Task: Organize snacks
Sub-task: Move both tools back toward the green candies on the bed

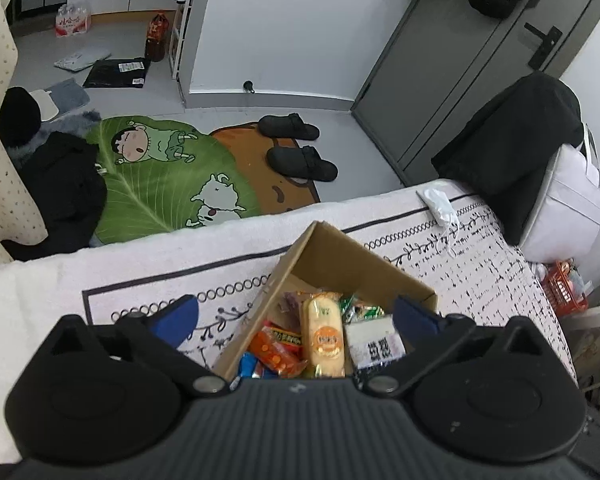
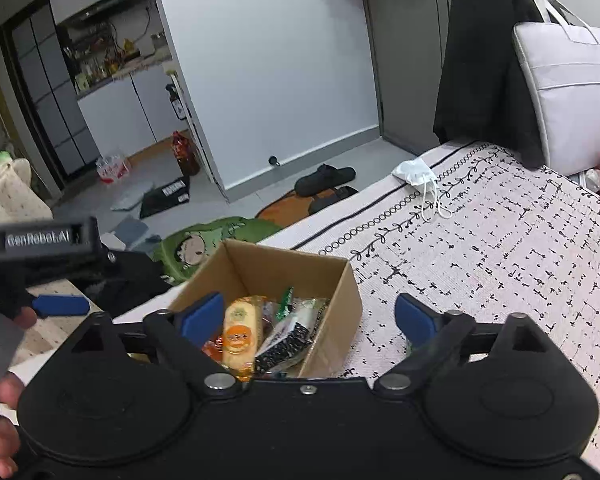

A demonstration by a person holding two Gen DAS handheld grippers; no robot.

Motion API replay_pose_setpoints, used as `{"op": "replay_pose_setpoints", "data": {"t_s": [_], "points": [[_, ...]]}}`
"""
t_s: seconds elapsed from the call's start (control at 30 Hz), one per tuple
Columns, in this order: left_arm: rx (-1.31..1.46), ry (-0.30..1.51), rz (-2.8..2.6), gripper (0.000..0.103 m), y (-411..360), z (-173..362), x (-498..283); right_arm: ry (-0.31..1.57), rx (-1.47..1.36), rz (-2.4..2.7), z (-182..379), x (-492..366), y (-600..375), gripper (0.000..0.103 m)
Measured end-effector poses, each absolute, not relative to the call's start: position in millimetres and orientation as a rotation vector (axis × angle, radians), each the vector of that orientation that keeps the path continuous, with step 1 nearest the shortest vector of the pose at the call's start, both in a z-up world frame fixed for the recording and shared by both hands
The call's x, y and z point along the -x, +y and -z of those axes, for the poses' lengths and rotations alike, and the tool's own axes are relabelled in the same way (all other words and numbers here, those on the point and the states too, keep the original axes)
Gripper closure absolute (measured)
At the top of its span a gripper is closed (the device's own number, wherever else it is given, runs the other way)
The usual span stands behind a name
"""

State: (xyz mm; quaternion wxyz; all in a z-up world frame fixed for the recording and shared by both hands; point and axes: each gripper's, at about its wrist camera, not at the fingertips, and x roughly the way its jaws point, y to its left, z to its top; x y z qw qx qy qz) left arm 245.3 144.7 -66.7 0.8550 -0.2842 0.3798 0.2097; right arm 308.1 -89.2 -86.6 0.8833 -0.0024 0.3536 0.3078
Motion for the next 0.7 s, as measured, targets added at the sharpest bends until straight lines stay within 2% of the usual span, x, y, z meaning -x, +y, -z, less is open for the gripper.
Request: {"op": "replay_pose_setpoints", "data": {"t_s": [0.2, 0.43, 0.7], "points": [[0.574, 0.773, -0.437, 0.000, 133.0, 58.0, -232.1, 0.700, -0.072, -0.639, 77.9, -301.6, -105.2, 0.000], [0.540, 0.736, -0.424, 0.000, 116.2, 40.4, -216.1, 0.647, -0.125, -0.619, 60.8, -296.6, -127.9, 0.000], [0.523, 0.733, -0.397, 0.000, 94.9, 29.0, -203.8, 0.675, -0.133, -0.617, 44.6, -294.1, -156.7, 0.000]]}}
